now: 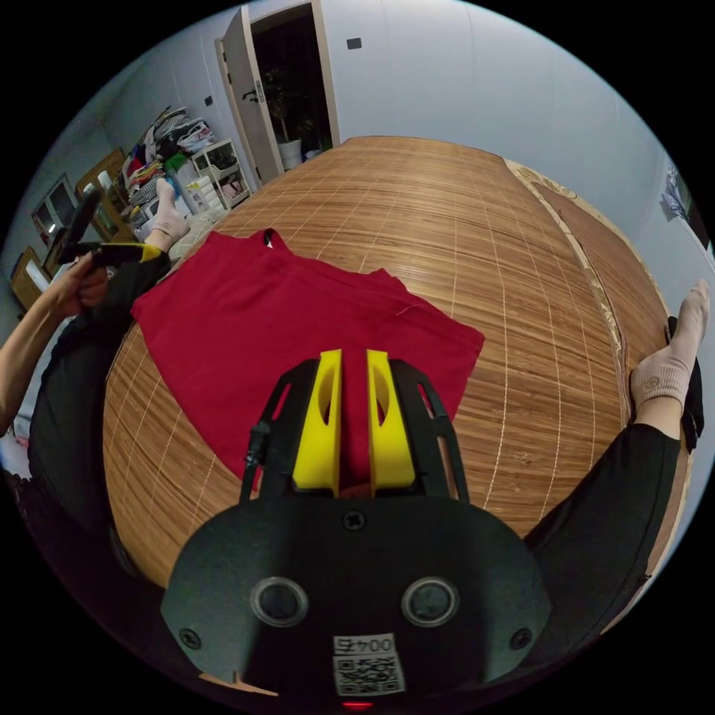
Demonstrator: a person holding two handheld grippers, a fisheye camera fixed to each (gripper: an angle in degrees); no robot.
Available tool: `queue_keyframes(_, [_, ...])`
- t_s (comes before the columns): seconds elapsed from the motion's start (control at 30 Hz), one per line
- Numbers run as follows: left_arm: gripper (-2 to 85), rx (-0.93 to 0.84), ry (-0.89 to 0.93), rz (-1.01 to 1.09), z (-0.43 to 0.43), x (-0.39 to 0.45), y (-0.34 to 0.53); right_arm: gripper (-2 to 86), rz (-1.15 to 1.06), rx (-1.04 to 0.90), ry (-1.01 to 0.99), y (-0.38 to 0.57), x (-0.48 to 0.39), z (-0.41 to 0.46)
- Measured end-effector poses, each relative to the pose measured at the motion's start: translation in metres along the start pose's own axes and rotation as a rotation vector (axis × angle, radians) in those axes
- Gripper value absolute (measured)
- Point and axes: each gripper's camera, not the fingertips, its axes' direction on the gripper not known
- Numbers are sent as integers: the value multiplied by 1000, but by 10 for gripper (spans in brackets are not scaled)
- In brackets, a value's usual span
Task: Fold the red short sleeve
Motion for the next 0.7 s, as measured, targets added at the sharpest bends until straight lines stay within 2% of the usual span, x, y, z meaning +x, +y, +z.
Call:
queue_keyframes(0.1, [30,-113,-30,98,6,12,10,62,-1,0,3,-2,1,3])
queue_keyframes(0.2, [38,-128,-40,151,12,22,8,62,-1,1,2,-4,3,5])
queue_keyframes(0.47, [30,-238,-79,152,37,24,-6,60,5,2,-5,-8,12,8])
queue_keyframes(0.6, [14,-272,-197,158,40,26,-14,49,21,1,-17,-9,21,8])
queue_keyframes(0.7, [12,-320,-196,135,52,19,-15,45,30,1,-26,-11,27,8])
